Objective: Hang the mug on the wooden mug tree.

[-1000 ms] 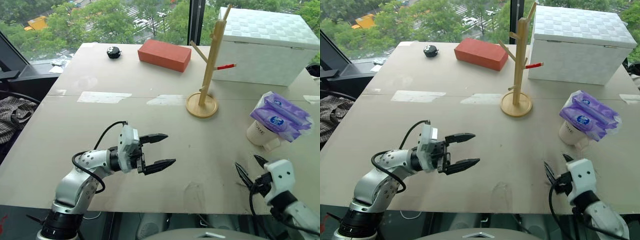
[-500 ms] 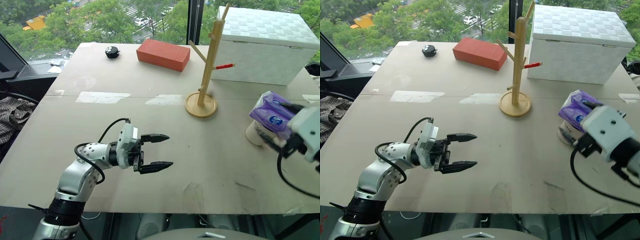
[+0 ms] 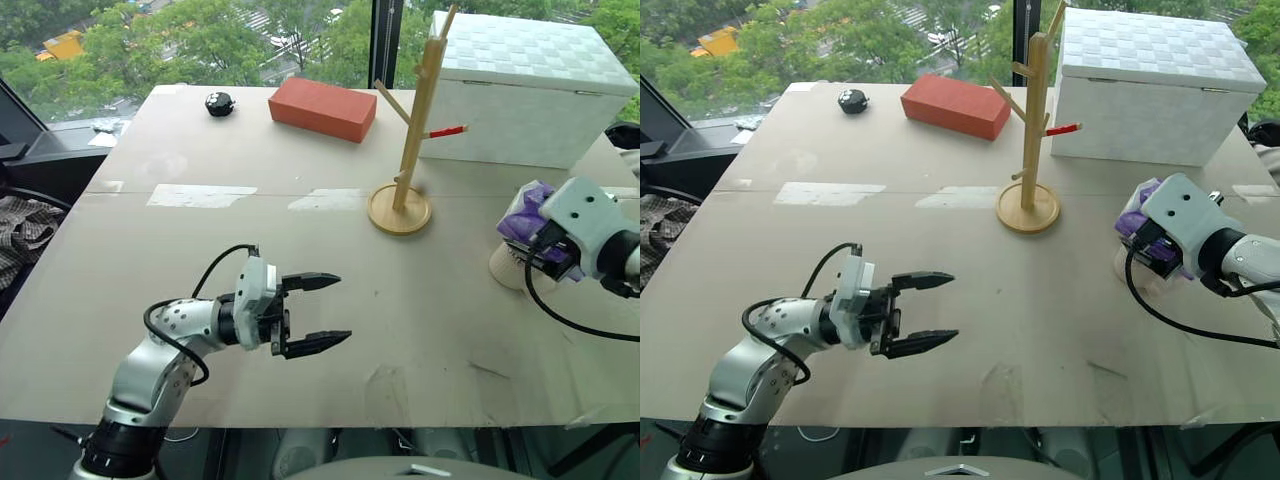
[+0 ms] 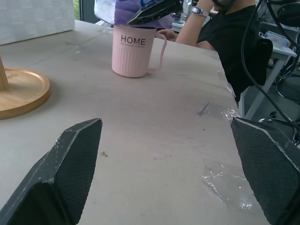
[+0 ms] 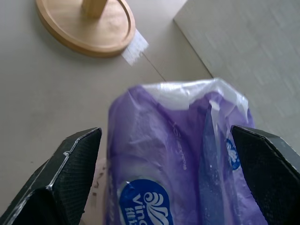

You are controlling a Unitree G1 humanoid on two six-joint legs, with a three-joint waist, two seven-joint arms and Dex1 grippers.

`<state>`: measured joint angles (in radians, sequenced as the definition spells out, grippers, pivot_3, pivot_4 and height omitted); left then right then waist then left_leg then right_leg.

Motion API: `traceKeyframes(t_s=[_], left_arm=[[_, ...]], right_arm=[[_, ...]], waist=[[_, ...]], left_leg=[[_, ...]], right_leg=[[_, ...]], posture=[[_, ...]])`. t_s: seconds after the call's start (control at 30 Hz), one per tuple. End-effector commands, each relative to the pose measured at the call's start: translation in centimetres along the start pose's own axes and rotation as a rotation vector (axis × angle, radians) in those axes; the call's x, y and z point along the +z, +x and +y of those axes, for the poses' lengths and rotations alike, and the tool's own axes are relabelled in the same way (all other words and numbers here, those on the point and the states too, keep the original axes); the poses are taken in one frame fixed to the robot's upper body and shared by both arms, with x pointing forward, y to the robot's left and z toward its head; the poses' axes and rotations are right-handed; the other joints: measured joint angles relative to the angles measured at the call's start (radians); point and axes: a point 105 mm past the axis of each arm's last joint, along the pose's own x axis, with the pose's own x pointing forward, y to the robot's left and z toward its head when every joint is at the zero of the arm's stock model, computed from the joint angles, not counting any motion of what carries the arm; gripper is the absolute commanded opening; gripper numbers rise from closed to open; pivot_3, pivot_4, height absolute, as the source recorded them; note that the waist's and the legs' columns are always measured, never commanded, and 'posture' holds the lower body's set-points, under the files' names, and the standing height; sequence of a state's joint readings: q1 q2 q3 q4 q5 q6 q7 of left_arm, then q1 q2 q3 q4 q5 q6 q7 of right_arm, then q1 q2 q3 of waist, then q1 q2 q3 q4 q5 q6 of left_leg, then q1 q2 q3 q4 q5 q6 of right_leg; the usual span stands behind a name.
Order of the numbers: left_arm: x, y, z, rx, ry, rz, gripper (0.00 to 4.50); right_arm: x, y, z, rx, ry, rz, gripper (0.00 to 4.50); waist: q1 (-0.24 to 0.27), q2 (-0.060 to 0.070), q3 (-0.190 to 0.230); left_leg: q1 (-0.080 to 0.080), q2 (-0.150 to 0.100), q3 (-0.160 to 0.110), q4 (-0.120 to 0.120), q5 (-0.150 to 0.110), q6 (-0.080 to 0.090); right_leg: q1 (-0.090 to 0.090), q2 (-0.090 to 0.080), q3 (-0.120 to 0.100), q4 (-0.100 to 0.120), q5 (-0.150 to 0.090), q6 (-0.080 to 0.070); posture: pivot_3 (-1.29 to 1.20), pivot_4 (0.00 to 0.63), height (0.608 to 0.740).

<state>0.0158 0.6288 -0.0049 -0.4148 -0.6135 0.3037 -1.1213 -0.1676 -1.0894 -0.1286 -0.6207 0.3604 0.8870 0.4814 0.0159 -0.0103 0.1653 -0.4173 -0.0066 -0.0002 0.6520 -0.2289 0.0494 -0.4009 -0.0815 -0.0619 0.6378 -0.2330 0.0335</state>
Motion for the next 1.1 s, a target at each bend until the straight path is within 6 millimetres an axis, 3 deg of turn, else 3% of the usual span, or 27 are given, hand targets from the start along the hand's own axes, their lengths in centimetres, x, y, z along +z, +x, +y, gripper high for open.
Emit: traceKeyframes(t_s=[0.03, 0.07, 0.13, 0.3, 0.33, 0.5, 0.63, 0.7, 0.83, 1.03, 1.1], left_arm=[[1.2, -0.1, -0.8, 0.004, 0.038, -0.022, 4.5], [1.2, 0.0, -1.0, 0.004, 0.038, -0.02, 4.5], [1.3, 0.2, -1.4, 0.003, 0.037, -0.022, 4.5], [1.6, 0.2, -1.2, 0.004, 0.044, -0.027, 4.5], [1.6, 0.1, -1.0, 0.004, 0.046, -0.028, 4.5], [1.9, 0.5, -0.9, -0.023, 0.057, -0.039, 4.5], [2.2, 0.8, -0.8, -0.045, 0.067, -0.057, 4.5], [2.4, 0.9, -0.9, -0.056, 0.075, -0.062, 4.5], [2.5, 1.2, -0.6, -0.07, 0.081, -0.069, 4.5], [2.6, 1.4, -0.4, -0.08, 0.088, -0.077, 4.5], [2.7, 1.3, -0.6, -0.082, 0.09, -0.078, 4.5]], right_arm=[[0.8, 0.0, -0.4, -0.032, -0.028, -0.027, 3.75], [0.8, 0.1, -0.4, -0.029, -0.03, -0.027, 3.15], [0.9, 0.2, -0.3, -0.028, -0.035, -0.031, 2.59], [2.1, -0.2, -0.6, -0.05, 0.01, -0.083, 0.29], [2.5, -0.4, -0.8, -0.056, 0.038, -0.103, 0.08], [4.2, -2.5, -2.5, -0.107, 0.267, -0.218, 0.08], [3.0, -5.3, -5.9, -0.263, 0.329, -0.2, 0.08], [0.7, -7.1, -8.0, -0.4, 0.319, -0.108, 0.08], [-4.6, -8.0, -9.0, -0.507, 0.276, 0.097, 0.08], [-12.8, -4.1, -5.7, -0.395, 0.395, 0.248, 0.08], [-14.0, -3.0, -5.2, -0.36, 0.433, 0.243, 0.79]], waist=[[0.0, 0.0, 0.0], [0.0, 0.0, 0.0], [0.0, 0.0, 0.0], [0.001, 0.0, 0.0], [0.001, 0.0, 0.0], [0.0, 0.0, 0.0], [0.006, 0.0, 0.0], [0.013, 0.0, 0.0], [0.023, 0.0, 0.0], [0.001, 0.0, 0.0], [-0.005, 0.0, 0.0]], left_leg=[[0.0, 0.0, 0.0, 0.0, 0.0, 0.0], [0.0, 0.0, 0.0, 0.0, 0.0, 0.0], [0.0, 0.0, 0.0, 0.0, 0.0, 0.0], [0.0, 0.0, 0.0, 0.001, 0.0, 0.0], [0.001, 0.0, 0.0, 0.001, 0.0, 0.0], [0.001, 0.0, 0.0, 0.001, 0.0, 0.0], [0.0, 0.0, 0.0, 0.001, 0.0, 0.0], [0.0, -0.001, 0.001, 0.001, 0.0, 0.0], [0.0, -0.001, 0.002, 0.001, 0.0, 0.001], [0.004, 0.001, 0.007, 0.002, 0.0, 0.001], [0.005, 0.002, 0.009, 0.002, 0.0, 0.001]], right_leg=[[0.0, 0.0, 0.0, 0.0, 0.001, 0.003], [0.0, 0.002, 0.0, 0.0, 0.002, 0.004], [0.0, 0.002, 0.0, 0.0, 0.002, 0.004], [0.0, 0.002, 0.0, 0.0, 0.002, 0.004], [0.0, 0.002, 0.0, 0.001, 0.001, 0.005], [0.0, 0.003, 0.001, 0.002, 0.002, 0.004], [0.0, 0.004, 0.001, 0.002, 0.003, 0.004], [0.0, 0.003, 0.001, 0.002, 0.002, 0.004], [0.0, 0.003, 0.001, 0.001, 0.002, 0.004], [0.0, 0.005, 0.005, 0.003, 0.0, 0.007], [0.0, 0.007, 0.007, 0.004, 0.0, 0.006]], posture=[[0.0, 0.15, 0.74], [0.0, 0.15, 0.74], [0.0, 0.15, 0.74], [0.0, 0.15, 0.74], [0.0, 0.15, 0.74], [0.0, 0.15, 0.74], [0.0, 0.15, 0.74], [0.0, 0.15, 0.74], [0.0, 0.15, 0.74], [0.0, 0.15, 0.74], [0.0, 0.15, 0.74]])
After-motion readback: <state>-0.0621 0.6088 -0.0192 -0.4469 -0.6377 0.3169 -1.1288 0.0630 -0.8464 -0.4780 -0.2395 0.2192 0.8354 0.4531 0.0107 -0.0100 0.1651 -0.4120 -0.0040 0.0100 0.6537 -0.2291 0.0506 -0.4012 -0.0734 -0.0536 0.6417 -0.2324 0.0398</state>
